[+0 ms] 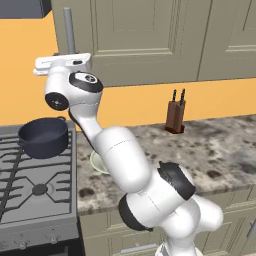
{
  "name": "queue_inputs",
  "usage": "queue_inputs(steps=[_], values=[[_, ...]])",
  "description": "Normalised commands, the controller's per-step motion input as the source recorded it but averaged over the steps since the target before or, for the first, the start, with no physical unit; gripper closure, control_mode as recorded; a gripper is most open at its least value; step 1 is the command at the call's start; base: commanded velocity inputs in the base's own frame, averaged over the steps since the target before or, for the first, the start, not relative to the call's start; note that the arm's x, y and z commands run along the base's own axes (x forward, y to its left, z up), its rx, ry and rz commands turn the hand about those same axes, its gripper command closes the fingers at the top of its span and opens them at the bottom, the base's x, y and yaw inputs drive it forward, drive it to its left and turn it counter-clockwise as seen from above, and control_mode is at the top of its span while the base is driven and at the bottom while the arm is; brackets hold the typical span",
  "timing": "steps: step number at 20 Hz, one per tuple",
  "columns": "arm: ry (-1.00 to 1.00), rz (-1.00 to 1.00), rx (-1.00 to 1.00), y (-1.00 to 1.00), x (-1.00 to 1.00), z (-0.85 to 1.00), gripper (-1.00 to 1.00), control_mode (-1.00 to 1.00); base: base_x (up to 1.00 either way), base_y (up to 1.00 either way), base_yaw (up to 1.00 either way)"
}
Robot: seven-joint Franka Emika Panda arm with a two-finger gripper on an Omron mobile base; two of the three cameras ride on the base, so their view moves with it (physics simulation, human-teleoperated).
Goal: Open the cabinet and move the ladle to the pot. Then close the cabinet.
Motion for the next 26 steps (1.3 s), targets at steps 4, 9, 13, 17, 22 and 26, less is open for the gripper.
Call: queue_inputs(steps=[4, 9, 13, 17, 22, 26], values=[[0.00, -0.01, 0.01, -0.21, 0.11, 0.01, 1.00, -1.00, 0.00, 0.00, 0.00], [0.00, 0.00, 0.04, -0.51, 0.00, 0.09, 1.00, -1.00, 0.00, 0.00, 0.00], [0.00, 0.00, 0.06, -0.64, -0.11, 0.12, 1.00, -1.00, 0.00, 0.00, 0.00], [0.00, 0.00, 0.06, -0.74, -0.41, 0.18, 1.00, -1.00, 0.00, 0.00, 0.00], [-0.04, 0.00, 0.05, -0.90, -0.86, 0.18, 1.00, -1.00, 0.00, 0.00, 0.00], [-0.03, 0.00, 0.01, -0.98, -1.00, 0.11, 1.00, -1.00, 0.00, 0.00, 0.00]])
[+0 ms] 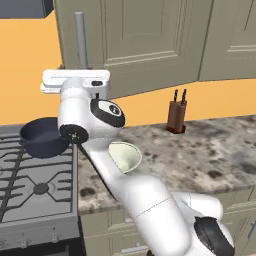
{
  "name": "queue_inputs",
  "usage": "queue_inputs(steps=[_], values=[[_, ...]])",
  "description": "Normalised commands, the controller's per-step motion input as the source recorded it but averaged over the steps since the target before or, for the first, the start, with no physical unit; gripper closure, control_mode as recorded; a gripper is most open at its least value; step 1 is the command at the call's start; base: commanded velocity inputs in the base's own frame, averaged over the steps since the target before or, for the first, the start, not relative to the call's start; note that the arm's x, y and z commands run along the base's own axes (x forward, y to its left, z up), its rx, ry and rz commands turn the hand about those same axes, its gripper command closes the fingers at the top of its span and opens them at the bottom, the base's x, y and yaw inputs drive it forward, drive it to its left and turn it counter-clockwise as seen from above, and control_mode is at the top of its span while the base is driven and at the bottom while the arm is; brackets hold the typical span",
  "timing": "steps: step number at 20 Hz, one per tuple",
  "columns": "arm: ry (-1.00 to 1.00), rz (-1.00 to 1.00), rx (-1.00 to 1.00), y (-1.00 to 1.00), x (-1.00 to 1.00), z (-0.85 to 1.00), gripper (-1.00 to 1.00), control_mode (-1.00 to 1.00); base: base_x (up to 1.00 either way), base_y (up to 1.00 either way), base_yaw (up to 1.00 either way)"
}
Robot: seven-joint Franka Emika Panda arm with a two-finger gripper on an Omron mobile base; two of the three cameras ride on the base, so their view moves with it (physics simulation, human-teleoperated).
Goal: Open the cabinet and move the ladle to the pot. Then close the cabinet.
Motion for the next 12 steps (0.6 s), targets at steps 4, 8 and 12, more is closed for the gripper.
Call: queue_inputs(steps=[4, 8, 12], values=[[-0.01, 0.00, 0.00, -1.00, -1.00, 0.07, 1.00, -1.00, 0.00, 0.00, 0.00], [0.00, 0.00, 0.00, -1.00, -1.00, 0.03, 1.00, -1.00, 0.00, 0.00, 0.00], [0.00, -0.01, 0.00, -1.00, -1.00, 0.00, 1.00, -1.00, 0.00, 0.00, 0.00]])
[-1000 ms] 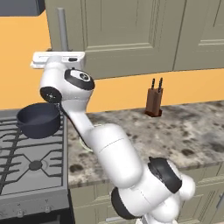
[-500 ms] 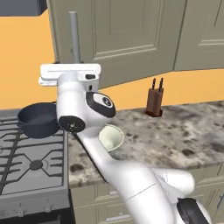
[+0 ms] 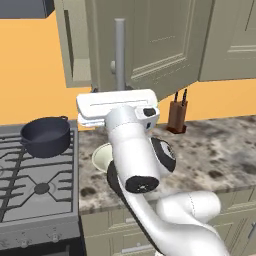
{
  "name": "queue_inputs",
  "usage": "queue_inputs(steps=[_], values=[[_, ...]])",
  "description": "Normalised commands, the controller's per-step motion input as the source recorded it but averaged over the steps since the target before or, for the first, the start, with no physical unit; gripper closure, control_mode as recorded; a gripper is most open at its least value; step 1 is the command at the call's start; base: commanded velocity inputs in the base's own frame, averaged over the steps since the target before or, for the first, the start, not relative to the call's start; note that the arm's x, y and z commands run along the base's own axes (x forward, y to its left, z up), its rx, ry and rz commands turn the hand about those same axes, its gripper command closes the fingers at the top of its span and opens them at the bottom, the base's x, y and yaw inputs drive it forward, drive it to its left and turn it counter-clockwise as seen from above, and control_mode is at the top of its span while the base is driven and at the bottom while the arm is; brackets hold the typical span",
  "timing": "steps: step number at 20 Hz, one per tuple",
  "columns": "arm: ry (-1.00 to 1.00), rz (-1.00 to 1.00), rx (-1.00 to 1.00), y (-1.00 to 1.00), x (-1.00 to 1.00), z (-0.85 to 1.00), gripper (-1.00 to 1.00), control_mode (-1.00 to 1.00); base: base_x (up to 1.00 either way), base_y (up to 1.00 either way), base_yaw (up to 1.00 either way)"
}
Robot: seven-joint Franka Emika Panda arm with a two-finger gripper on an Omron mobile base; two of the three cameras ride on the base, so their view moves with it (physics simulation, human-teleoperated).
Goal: Open the cabinet and move the ladle to the pot. Then close the cabinet.
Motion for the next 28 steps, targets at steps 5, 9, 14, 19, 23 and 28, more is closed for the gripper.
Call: queue_inputs(steps=[5, 9, 14, 19, 23, 28], values=[[0.00, -0.01, 0.00, -0.97, -0.87, 0.00, 1.00, -1.00, 0.00, 0.00, 0.00], [0.00, 0.00, 0.00, -0.76, -0.77, 0.00, 1.00, -1.00, 0.00, 0.00, 0.00], [0.00, 0.00, 0.00, -0.08, -0.78, 0.01, -1.00, -1.00, 0.00, 0.00, 0.00], [0.00, -0.02, 0.00, 0.29, -1.00, 0.05, -1.00, -1.00, 0.00, 0.00, 0.00], [0.01, 0.00, 0.00, 0.61, -0.40, 0.00, -1.00, -1.00, 0.00, 0.00, 0.00], [0.10, -0.05, 0.00, 0.44, 0.46, 0.00, -1.00, -1.00, 0.00, 0.00, 0.00]])
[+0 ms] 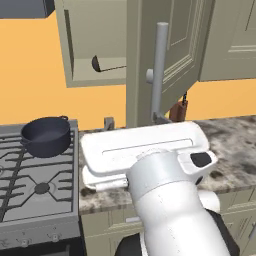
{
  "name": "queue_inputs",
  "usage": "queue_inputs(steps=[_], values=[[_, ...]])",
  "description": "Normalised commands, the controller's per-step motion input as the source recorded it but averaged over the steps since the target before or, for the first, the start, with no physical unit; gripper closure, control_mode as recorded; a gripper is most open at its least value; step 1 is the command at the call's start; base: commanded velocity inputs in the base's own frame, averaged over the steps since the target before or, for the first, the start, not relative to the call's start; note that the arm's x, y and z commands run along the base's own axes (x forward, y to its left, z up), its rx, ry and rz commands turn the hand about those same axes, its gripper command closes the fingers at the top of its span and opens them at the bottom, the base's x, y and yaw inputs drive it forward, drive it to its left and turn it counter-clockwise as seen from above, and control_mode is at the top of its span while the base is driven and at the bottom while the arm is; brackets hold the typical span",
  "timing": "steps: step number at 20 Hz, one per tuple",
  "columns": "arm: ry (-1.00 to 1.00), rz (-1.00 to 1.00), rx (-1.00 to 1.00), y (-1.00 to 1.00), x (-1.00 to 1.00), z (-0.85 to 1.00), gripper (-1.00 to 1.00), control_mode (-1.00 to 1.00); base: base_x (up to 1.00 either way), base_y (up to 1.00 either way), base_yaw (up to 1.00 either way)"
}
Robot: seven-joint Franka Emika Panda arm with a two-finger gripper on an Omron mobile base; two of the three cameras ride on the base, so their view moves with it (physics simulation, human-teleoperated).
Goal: Open the cabinet and move the ladle to the pot. Then close the cabinet.
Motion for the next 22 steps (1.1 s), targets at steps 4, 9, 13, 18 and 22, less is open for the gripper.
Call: queue_inputs(steps=[4, 9, 13, 18, 22], values=[[0.13, -0.12, 0.00, 0.09, 0.93, -0.06, -1.00, -1.00, 0.00, 0.00, 0.00], [0.03, -0.14, 0.00, 0.05, 0.63, -0.21, -1.00, -1.00, 0.00, 0.00, 0.00], [0.00, -0.13, 0.00, 0.23, 0.16, -0.33, -1.00, -1.00, 0.00, 0.00, 0.00], [0.00, -0.14, 0.00, 0.30, 0.20, -0.25, -1.00, -1.00, 0.00, 0.00, 0.00], [0.00, -0.15, 0.00, 0.16, 0.54, -0.08, -1.00, -1.00, 0.00, 0.00, 0.00]])
